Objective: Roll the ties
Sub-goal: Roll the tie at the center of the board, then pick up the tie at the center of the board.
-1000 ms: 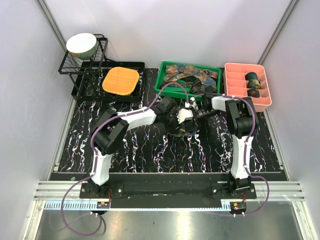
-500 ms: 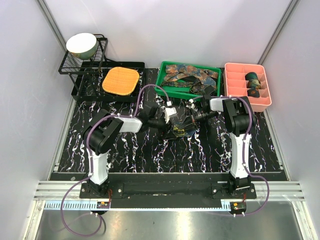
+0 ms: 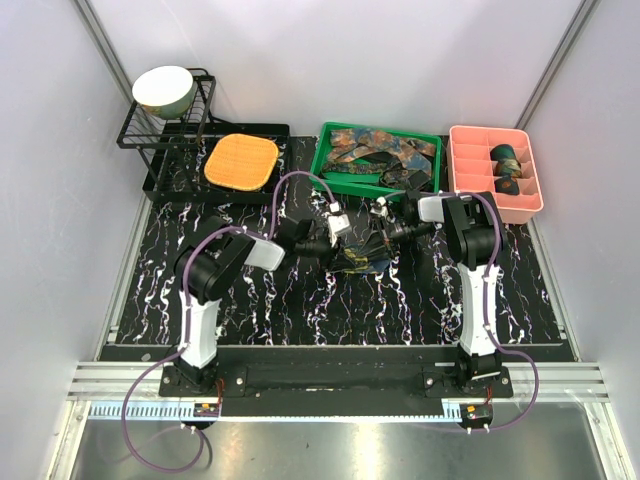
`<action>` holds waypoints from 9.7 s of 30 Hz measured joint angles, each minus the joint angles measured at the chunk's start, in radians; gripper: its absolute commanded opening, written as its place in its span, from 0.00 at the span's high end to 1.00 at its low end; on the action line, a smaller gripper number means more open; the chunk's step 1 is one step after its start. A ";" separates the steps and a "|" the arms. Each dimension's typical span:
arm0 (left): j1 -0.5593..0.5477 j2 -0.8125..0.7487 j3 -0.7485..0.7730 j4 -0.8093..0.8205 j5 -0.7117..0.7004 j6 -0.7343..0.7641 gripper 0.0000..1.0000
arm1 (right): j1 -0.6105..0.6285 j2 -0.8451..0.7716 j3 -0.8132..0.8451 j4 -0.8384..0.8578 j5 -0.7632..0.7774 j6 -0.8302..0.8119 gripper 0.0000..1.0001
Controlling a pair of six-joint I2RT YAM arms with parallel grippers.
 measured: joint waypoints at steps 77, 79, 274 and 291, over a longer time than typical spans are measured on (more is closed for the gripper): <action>-0.134 -0.045 0.254 -0.634 -0.246 0.276 1.00 | -0.194 -0.338 -0.110 -0.161 0.402 0.039 0.00; -0.140 -0.043 0.262 -0.643 -0.256 0.288 1.00 | -0.185 -0.319 -0.138 -0.146 0.423 0.059 0.00; -0.240 -0.011 0.350 -0.756 -0.414 0.385 1.00 | -0.061 -0.327 -0.294 0.159 0.238 0.173 0.32; -0.240 -0.010 0.352 -0.759 -0.410 0.392 1.00 | -0.061 -0.325 -0.281 0.160 0.190 0.166 1.00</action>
